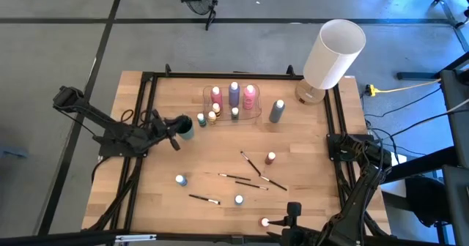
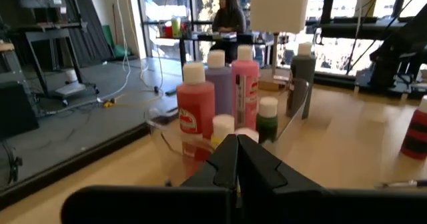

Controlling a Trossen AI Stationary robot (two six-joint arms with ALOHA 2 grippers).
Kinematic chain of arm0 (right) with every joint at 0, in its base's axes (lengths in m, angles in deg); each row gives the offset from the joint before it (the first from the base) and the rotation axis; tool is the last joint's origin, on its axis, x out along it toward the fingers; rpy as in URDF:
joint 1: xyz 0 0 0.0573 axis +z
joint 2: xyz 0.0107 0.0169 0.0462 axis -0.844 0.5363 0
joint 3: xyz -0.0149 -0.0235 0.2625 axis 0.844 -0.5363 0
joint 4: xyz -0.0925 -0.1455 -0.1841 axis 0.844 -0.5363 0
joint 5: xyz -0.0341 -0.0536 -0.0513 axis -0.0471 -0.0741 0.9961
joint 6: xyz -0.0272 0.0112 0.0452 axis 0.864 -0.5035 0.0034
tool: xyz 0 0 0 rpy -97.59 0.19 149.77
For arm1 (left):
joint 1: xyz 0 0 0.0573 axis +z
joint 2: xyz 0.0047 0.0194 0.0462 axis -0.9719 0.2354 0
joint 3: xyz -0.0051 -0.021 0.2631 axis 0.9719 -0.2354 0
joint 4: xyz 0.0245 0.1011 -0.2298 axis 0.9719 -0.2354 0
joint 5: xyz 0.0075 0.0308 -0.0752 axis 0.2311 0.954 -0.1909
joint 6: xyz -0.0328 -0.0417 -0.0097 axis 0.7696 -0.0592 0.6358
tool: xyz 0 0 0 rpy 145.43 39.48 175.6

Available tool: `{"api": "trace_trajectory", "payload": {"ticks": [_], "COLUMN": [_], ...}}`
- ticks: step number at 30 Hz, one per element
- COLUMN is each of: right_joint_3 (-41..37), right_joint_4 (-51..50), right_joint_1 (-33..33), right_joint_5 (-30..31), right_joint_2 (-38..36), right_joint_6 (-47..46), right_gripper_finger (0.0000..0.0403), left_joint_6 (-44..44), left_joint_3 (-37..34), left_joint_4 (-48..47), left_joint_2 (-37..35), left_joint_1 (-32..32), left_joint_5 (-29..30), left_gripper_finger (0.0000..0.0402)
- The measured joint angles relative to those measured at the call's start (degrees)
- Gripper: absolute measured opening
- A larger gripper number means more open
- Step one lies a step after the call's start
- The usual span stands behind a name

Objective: Pick & Place Paint Supplies
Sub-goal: Put the black paint brush into the green cup

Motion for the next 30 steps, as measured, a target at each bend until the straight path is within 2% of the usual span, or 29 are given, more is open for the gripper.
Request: {"api": "trace_trajectory", "payload": {"ticks": [19, 30], "right_joint_3": [0.0, 0.0], "right_joint_4": [0.0, -0.3], "right_joint_1": [0.0, 0.0], "right_joint_5": [0.0, 0.0], "right_joint_2": [0.0, 0.0], "right_joint_6": [0.7, 0.7], "right_gripper_finger": [0.0144, 0.0144], "left_joint_6": [11.3, 11.0], "left_joint_3": [0.0, 0.0], "left_joint_4": [-10.9, -11.1], "left_joint_2": [0.0, 0.0], "left_joint_1": [0.0, 0.0], "left_joint_5": [0.3, -0.3], "left_gripper_finger": [0.0003, 0.0003]}}
